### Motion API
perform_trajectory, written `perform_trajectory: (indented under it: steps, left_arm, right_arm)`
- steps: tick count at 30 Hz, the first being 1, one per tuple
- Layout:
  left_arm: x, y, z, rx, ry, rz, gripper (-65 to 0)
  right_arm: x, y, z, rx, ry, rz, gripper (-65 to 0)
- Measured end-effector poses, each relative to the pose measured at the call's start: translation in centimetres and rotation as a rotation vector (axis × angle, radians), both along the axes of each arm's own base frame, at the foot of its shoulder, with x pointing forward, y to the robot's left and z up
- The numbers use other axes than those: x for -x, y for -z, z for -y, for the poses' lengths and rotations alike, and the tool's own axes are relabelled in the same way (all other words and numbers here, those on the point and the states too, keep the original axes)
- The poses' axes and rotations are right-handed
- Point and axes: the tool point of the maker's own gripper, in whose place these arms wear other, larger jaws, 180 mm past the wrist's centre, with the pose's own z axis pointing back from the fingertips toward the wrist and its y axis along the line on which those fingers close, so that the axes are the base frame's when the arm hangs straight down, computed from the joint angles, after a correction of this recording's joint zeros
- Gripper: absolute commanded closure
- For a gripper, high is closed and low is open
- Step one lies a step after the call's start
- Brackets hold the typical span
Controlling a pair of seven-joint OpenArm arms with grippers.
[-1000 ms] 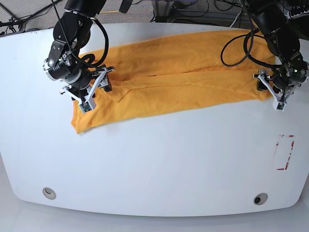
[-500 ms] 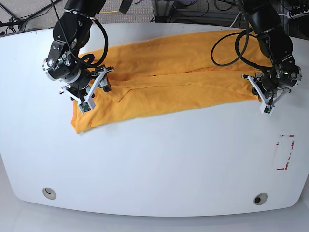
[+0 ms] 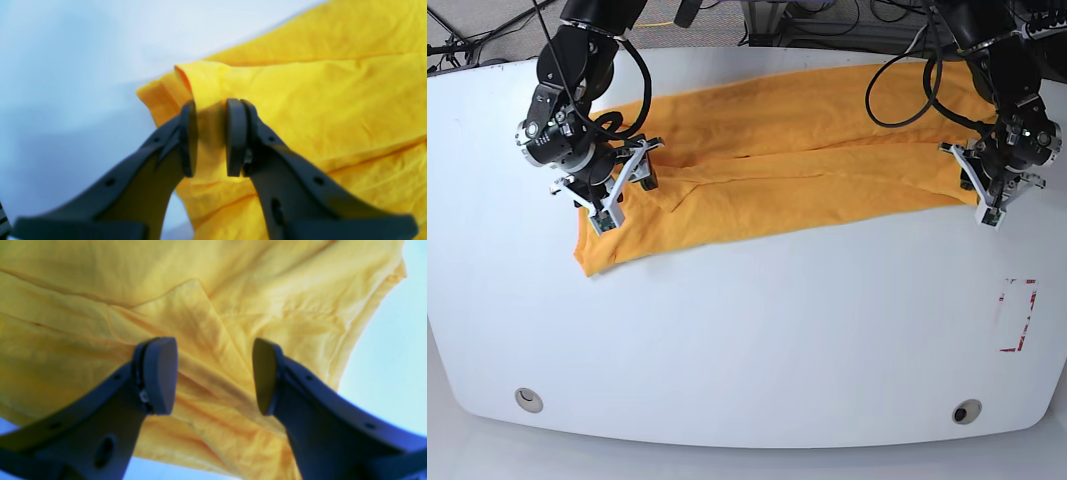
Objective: Fold the T-shirt properly
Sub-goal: 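Pull the folded strip with both grippers away from each other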
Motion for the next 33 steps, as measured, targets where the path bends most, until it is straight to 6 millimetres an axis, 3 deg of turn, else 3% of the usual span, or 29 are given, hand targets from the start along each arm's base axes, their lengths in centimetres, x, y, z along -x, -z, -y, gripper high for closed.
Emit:
perform_trajectory:
  steps: [4,13,18,21,26,30,33]
  left_arm:
    - [1.6,0.3,-0.2,-0.023,0.002,-0.023,-4.3]
    - [5.7,0.8,-0.1,-0.068,0.025,-0.084,-4.0]
    - [7.5,0.5,-3.0,-0.094,-0.037,-0.100,-4.4]
    - [8.1,0.9,-4.5,-0.121,-0.058,-0.133,-9.4]
    - [8.2,0.9,-5.2,-0.131,-0.051,-0.146,-26.3]
    - [7.7,-0.1,-4.8,-0.148,-0.038,-0.117,-33.2]
    - [7.0,-1.9,-4.6,-0.186,-0.024,-0.081,-34.0]
  right_arm:
    - [0.0,0.0,0.1,0.002,0.003,0.000,-34.2]
    - [0.0,0.0,0.1,0.000,0.002,0.000,-34.2]
    - [0.0,0.0,0.1,0.001,0.001,-0.001,-34.2]
    - [0.0,0.0,0.1,0.001,0.001,-0.001,-34.2]
    - [0.1,0.1,0.1,0.000,0.003,-0.005,-34.2]
    - [0.3,0.9,0.0,-0.009,0.004,-0.028,-34.2]
    - [0.3,0.9,0.0,-0.010,0.004,-0.029,-34.2]
